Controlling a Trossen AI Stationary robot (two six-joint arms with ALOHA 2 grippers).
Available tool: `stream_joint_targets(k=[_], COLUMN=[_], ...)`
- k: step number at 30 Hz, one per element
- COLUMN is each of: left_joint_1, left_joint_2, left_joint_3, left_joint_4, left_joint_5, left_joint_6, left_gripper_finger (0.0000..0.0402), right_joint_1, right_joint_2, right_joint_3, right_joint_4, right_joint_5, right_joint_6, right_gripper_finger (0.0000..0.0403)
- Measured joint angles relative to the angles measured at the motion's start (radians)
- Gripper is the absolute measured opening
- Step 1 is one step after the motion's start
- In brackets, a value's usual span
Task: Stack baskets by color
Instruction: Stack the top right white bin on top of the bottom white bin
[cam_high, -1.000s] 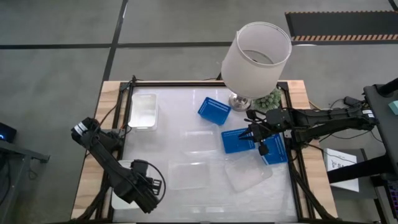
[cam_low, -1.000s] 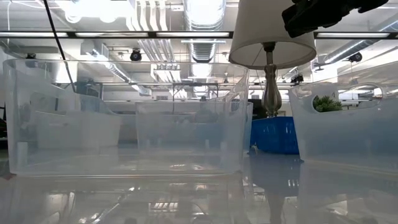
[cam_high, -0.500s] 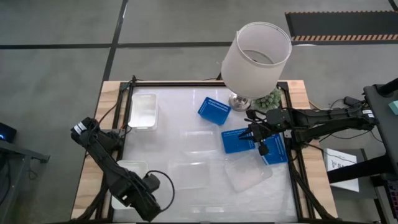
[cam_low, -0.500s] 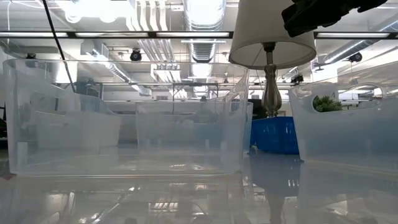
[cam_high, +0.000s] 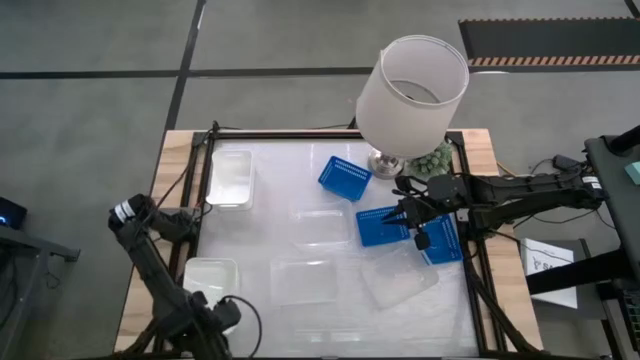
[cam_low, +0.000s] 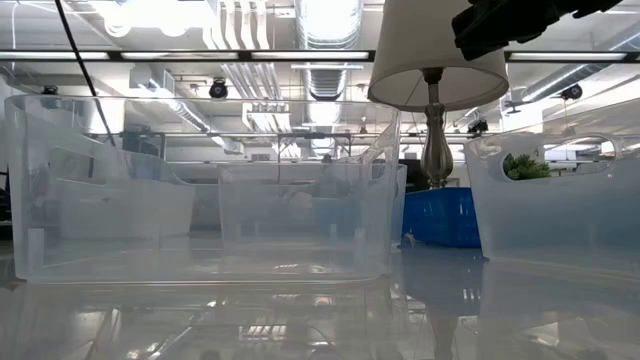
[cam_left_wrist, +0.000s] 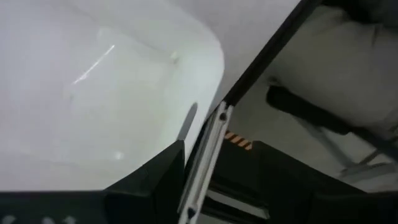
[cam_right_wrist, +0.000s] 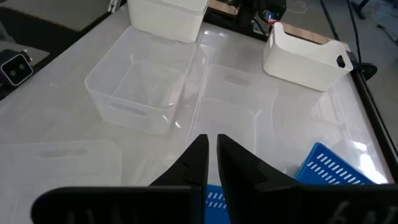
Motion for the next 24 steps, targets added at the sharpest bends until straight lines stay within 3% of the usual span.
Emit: stream_joint_targets(k=[9, 14, 21, 24], left_joint_1=[-0.037, -0.037, -0.037, -0.037], left_joint_2=[0.033, 0.035, 0.035, 0.035], left_joint_3=[-0.053, -0.060, -0.059, -0.058], left_joint_4=[0.002, -0.009, -0.006, -0.006], left_joint_5=[0.000, -0.001, -0.005, -0.008], left_joint_6=[0.014, 0.024, 0.026, 0.022], left_gripper_finger=[0.0162, 0.0112, 0.0013, 0.0007], right_joint_1=[0.000, 0.000, 0.000, 0.000], right_joint_2=[0.011, 0.015, 0.015, 0.015], right_joint_3=[0.000, 0.000, 0.000, 0.000], right_joint_4=[-0.001, -0.001, -0.005, -0.010], right_joint_5=[0.000, 0.000, -0.001, -0.001], right_joint_6=[0.018, 0.035, 0.057, 0.062], right_gripper_finger=[0.0027, 0.0027, 0.0027, 0.0027])
